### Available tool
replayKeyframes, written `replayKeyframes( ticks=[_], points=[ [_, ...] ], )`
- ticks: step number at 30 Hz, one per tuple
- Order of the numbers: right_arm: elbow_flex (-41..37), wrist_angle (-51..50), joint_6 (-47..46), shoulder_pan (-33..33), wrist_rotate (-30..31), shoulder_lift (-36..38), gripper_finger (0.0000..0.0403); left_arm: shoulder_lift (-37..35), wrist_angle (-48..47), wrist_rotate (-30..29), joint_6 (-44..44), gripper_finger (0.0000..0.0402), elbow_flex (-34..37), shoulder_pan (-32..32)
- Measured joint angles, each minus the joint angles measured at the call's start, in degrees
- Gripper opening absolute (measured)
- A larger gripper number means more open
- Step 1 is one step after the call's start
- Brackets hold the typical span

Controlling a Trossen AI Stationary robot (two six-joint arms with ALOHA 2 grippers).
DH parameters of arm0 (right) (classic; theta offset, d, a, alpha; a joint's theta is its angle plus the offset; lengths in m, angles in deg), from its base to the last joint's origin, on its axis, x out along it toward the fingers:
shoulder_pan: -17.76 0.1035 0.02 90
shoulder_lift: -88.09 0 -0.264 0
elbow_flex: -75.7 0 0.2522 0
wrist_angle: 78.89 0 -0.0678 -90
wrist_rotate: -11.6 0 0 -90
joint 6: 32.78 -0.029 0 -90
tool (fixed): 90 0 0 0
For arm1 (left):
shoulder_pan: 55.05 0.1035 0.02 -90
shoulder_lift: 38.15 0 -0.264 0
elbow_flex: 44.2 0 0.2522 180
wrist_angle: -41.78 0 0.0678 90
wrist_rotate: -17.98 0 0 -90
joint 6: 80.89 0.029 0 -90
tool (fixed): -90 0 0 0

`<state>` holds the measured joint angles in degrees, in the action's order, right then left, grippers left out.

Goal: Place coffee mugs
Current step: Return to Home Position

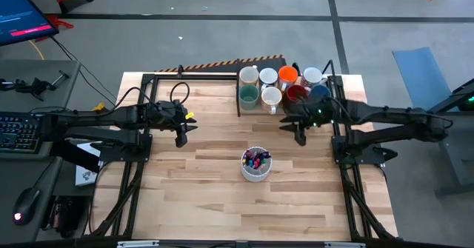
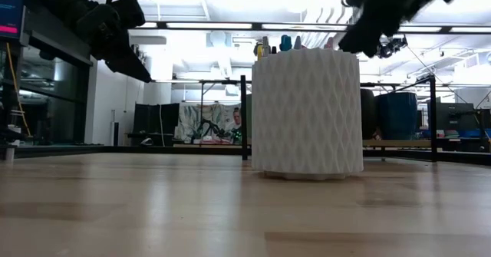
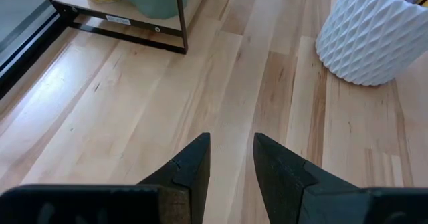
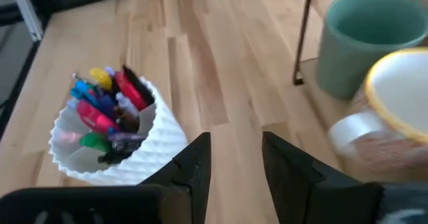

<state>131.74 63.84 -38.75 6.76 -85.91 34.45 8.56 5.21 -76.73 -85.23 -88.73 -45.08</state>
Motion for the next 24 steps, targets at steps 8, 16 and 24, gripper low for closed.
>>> replayKeyframes(
  ticks=[8,16,24],
  points=[
    [-21.47,26.23,-4.11,4.44,-0.09,6.49,0.0114,0.0,0.02,-0.01,-0.02,0.0104,0.0,0.01],
    [-35.02,43.27,-3.76,9.51,-0.33,14.23,0.0114,0.0,0.02,-0.02,0.01,0.0104,0.0,0.02],
    [-39.92,44.21,-2.73,11.06,-0.47,23.07,0.0114,0.0,0.02,-0.02,0.0,0.0104,0.0,0.02]
  ],
)
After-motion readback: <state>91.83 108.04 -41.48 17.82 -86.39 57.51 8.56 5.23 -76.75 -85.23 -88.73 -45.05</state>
